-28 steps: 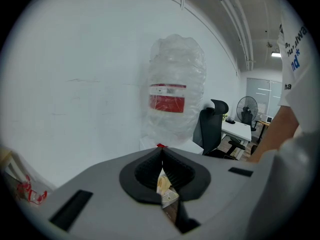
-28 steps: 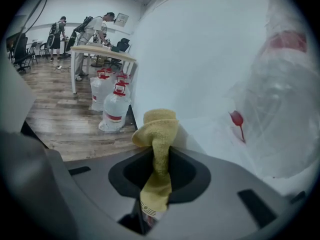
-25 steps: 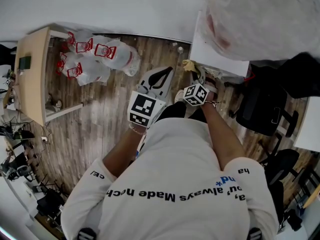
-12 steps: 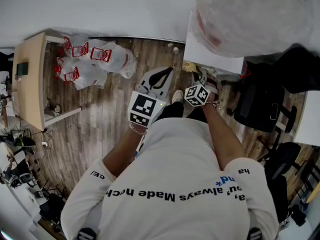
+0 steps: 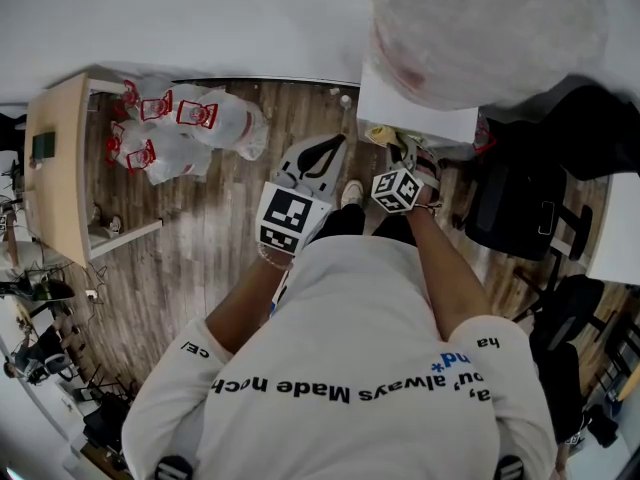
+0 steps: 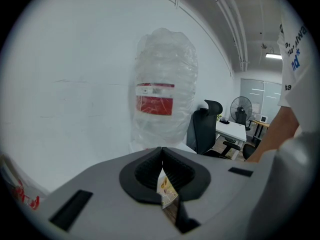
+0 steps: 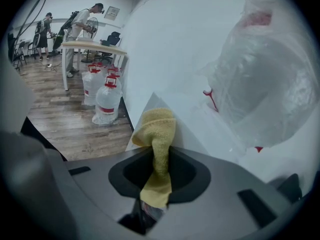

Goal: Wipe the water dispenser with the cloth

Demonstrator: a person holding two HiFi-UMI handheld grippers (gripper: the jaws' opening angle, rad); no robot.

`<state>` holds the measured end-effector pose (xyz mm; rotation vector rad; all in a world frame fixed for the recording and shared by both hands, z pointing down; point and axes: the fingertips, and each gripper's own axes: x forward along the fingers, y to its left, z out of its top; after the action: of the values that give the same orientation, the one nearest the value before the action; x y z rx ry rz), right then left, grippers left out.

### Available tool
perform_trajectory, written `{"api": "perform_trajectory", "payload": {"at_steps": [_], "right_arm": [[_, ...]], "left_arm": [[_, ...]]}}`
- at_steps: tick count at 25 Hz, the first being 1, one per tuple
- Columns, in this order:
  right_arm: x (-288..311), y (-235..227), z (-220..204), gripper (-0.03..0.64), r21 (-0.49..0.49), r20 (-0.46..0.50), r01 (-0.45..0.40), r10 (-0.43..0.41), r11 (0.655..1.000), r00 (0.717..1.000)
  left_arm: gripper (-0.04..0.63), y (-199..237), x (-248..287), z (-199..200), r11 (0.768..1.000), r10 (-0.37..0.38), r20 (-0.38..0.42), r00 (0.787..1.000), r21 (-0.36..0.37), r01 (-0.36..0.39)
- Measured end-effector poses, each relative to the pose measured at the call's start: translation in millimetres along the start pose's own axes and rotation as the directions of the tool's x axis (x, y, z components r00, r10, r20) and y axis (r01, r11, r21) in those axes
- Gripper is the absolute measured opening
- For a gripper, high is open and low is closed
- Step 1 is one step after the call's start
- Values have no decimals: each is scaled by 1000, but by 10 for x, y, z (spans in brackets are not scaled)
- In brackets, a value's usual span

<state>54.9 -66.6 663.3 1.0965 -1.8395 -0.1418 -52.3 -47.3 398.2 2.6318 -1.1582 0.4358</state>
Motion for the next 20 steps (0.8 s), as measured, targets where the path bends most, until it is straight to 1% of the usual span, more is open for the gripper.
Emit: {"api": "perform_trajectory", "payload": {"at_steps": [20], "right_arm": [[-111, -317, -509, 83, 61, -54, 38, -34, 997, 998]], "left_arm": [[20, -288, 229, 92, 999, -28, -5, 1000, 19, 28]]}}
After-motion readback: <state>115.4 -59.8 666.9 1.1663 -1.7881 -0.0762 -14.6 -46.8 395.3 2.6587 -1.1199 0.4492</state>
